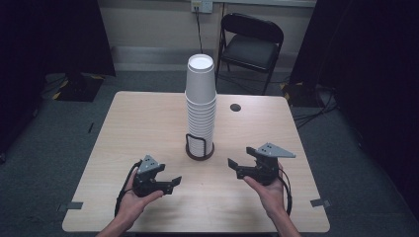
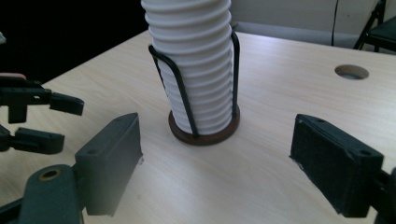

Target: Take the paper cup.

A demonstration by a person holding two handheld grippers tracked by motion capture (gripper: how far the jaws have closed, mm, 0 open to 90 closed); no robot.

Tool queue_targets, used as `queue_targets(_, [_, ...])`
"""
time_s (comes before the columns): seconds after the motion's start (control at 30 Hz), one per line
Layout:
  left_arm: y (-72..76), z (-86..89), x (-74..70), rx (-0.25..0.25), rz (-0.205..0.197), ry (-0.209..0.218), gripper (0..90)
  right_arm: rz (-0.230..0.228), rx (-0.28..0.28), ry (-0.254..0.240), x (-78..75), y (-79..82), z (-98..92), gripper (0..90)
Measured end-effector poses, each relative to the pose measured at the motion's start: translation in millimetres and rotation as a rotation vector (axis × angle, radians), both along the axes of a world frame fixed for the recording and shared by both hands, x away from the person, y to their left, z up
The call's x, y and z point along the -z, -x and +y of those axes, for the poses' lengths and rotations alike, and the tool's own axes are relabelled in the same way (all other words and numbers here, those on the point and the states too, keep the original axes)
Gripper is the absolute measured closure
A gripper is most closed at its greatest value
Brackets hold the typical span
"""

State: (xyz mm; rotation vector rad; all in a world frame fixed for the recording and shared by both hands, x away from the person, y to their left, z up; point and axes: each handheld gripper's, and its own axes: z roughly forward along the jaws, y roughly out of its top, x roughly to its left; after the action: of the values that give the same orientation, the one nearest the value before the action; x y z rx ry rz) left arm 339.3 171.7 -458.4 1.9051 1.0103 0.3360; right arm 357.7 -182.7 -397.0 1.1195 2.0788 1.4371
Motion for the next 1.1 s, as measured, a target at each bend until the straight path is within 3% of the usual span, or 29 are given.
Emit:
queue_targets(0.77, [0.2,1.3,-0.5,-0.006,-0.005,0.004,20.1,-0.107,-0.072,-0.074,-52.9,-20.3,21.0,14.6])
queue_targets(1.1, [0.9,0.2,-1.1,0.018,-0.021,-0.007,21.9,-0.149,-0.104,-0.085,-75.2,-28.9,33.3,14.9])
